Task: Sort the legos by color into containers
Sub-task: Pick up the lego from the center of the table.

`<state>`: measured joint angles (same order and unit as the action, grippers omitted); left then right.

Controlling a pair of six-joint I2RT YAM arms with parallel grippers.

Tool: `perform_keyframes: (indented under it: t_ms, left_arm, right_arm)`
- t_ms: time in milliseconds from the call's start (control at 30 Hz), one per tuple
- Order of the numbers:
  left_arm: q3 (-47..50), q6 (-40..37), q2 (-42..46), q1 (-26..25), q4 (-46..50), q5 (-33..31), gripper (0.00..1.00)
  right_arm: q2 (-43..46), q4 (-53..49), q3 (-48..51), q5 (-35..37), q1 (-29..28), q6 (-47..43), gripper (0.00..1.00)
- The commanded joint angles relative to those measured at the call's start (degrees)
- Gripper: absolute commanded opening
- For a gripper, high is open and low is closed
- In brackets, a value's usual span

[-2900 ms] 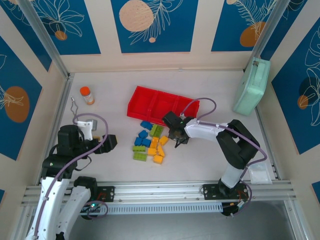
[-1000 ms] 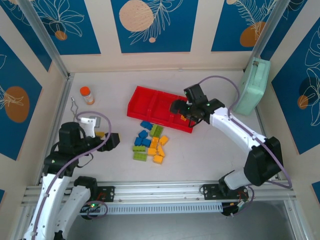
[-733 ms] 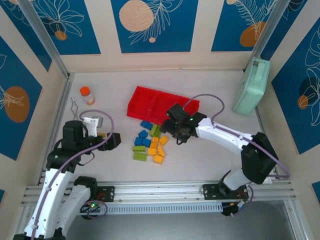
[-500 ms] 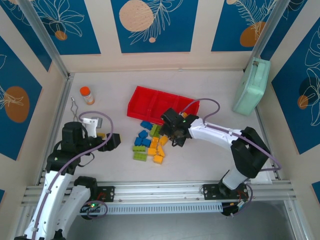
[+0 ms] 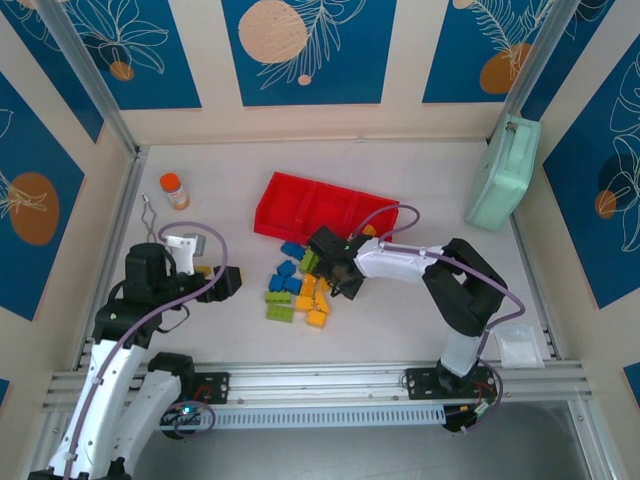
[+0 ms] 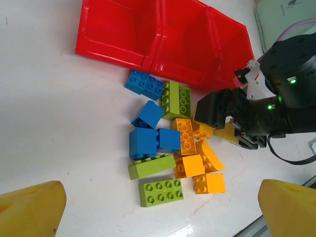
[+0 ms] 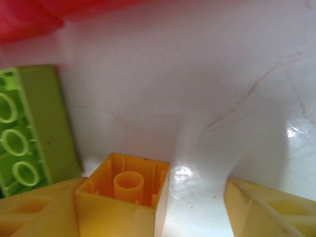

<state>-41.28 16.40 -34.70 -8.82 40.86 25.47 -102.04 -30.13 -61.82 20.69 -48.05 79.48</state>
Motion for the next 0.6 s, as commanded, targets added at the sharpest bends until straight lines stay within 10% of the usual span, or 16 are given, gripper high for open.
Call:
perform_keyframes:
  t_ms: [0, 567]
  left_arm:
    - [0.5, -0.8, 0.2, -0.5, -1.1, 0.7, 0.99]
    - [0.6, -1.0, 0.1, -0.5, -1.4, 1.8, 0.99]
  right_arm:
    - [-1.3, -1.5, -1.2, 2.3, -0.5, 0.0, 0.69]
    - [9.8, -1.8, -2.6, 1.8, -1.0, -17.1, 0.25]
